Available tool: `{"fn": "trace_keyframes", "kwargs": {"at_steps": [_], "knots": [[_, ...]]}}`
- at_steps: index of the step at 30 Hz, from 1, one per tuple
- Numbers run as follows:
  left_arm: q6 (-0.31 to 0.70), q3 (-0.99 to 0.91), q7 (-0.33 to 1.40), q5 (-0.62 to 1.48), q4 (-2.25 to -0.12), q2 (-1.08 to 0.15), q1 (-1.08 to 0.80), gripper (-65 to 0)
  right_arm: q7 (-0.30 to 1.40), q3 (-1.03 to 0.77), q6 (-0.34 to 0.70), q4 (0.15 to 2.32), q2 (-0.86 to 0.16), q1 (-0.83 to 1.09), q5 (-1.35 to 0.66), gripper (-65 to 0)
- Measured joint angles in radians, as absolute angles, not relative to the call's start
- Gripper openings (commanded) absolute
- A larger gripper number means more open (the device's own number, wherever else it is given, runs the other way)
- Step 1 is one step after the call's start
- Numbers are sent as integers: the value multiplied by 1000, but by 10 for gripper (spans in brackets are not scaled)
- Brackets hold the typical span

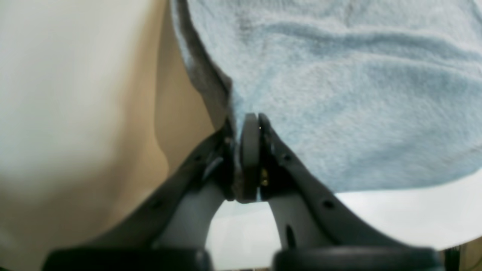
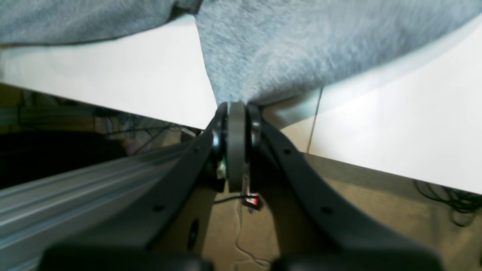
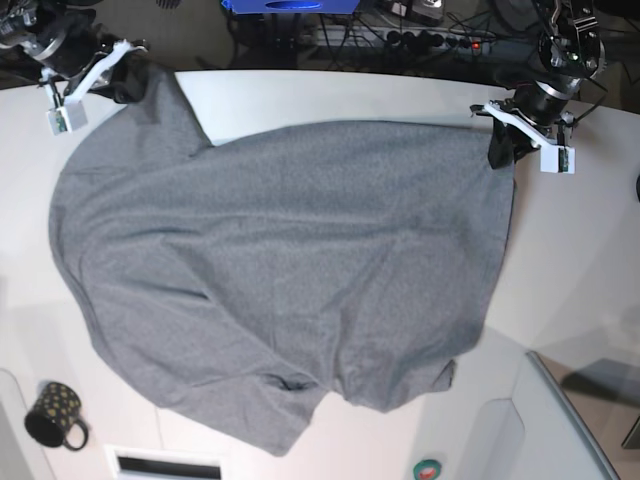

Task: Layout the t-shirt on the table in an organized manner, then fold the t-shirt properly
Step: 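Regrasp the shirt edge with both grippers and drag it taut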

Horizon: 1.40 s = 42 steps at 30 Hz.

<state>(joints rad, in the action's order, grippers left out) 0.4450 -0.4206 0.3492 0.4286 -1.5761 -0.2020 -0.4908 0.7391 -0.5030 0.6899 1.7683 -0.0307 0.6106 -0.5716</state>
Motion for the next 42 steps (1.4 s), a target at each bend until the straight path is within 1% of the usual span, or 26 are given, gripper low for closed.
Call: {"fn": "trace_keyframes", "kwargs": {"at_steps": [3, 9, 12, 16, 19, 22, 26, 29, 33, 37, 38, 42], "knots": [[443, -422, 353, 430, -1610, -204, -524, -650, 746, -505, 690, 1814, -31, 623, -585, -648], [451, -487, 354, 438, -1682, -187, -603, -650, 776, -606, 690, 1810, -41, 646, -569, -648], [445, -514, 356, 435, -1683, -183, -607, -650, 815, -607, 690, 1823, -37, 641, -580, -648], [447, -557, 434, 435, -1683, -174, -618, -650, 857, -607, 690, 1855, -33, 661, -584, -648], [445, -582, 431, 427, -1682, -160, -615, -650, 873, -607, 690, 1859, -33, 688, -583, -648], [445, -582, 434, 427, -1679, -158, -604, -650, 945, -602, 690, 1859, -32, 699, -581, -648], [448, -625, 431, 427, -1683, -157, -582, -650, 953, -602, 690, 1860, -30, 693, -584, -648], [446, -649, 435, 427, -1687, -159, -588, -650, 967, -589, 690, 1902, -30, 688, -573, -648], [444, -636, 438, 425, -1703, -154, -588, -650, 973, -549, 690, 1929, -32, 583, -579, -648], [439, -580, 447, 424, -1707, -153, -558, -650, 1077, -539, 693, 1903, -60, 440, -549, -648], [417, -572, 487, 427, -1713, -153, -541, -650, 1100, -540, 693, 1900, -60, 405, -526, -648], [418, -574, 638, 428, -1727, -154, -435, -650, 1147, -538, 694, 1896, -58, 276, -441, -648]]}}
